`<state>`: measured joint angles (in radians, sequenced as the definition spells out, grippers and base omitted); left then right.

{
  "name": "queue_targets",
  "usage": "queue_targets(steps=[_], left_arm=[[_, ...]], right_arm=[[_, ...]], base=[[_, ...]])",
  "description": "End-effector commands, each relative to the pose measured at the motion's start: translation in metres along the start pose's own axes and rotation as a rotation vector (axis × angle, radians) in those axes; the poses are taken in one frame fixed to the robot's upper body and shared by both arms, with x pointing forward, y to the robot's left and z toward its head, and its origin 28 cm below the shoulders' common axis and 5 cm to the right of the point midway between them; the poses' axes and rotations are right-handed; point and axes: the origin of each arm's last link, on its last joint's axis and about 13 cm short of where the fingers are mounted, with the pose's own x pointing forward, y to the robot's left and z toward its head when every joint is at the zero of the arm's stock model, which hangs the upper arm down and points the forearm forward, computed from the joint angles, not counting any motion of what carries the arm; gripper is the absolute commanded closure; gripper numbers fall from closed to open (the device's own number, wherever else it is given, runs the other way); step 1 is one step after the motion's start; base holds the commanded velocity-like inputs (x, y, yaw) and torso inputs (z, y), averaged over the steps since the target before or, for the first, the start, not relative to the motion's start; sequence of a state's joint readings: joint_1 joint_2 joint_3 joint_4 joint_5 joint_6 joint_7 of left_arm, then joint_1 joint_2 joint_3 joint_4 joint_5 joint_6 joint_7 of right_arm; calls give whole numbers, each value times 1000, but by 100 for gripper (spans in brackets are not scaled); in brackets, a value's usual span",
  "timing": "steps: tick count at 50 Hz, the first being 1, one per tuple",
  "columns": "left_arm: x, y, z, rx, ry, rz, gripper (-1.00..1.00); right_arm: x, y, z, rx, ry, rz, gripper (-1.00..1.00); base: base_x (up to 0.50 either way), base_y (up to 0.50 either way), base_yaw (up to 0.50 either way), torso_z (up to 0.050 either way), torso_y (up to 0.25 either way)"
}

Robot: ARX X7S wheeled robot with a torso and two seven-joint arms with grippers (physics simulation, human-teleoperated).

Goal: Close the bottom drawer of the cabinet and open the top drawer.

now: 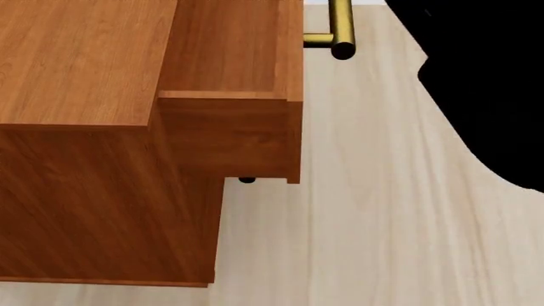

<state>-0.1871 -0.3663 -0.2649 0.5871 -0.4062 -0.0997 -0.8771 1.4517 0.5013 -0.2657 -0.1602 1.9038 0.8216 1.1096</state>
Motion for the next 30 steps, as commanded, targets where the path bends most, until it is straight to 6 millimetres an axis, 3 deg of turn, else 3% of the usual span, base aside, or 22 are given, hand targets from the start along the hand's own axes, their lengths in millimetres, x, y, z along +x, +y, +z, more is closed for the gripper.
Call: queue_targets(steps=[1, 5, 15, 30], left_arm=[[0, 0, 0, 0, 2, -1, -100], [-4, 5, -7, -1, -1, 1, -100], [0, 0, 1, 0, 1, 0, -100], [-1, 1, 1, -5, 0, 4, -100]], right_arm=[[-2, 21, -4, -273, 33, -11, -100], [-1, 27, -4, -309, 48, 8, -100], [5, 36, -4, -343, 87, 18, -100], [25, 24, -18, -361, 214, -89, -100]], base=[[0, 0, 0, 0, 0], [0, 0, 0, 0, 0], [0, 0, 0, 0, 0], [1, 0, 0, 0, 0]])
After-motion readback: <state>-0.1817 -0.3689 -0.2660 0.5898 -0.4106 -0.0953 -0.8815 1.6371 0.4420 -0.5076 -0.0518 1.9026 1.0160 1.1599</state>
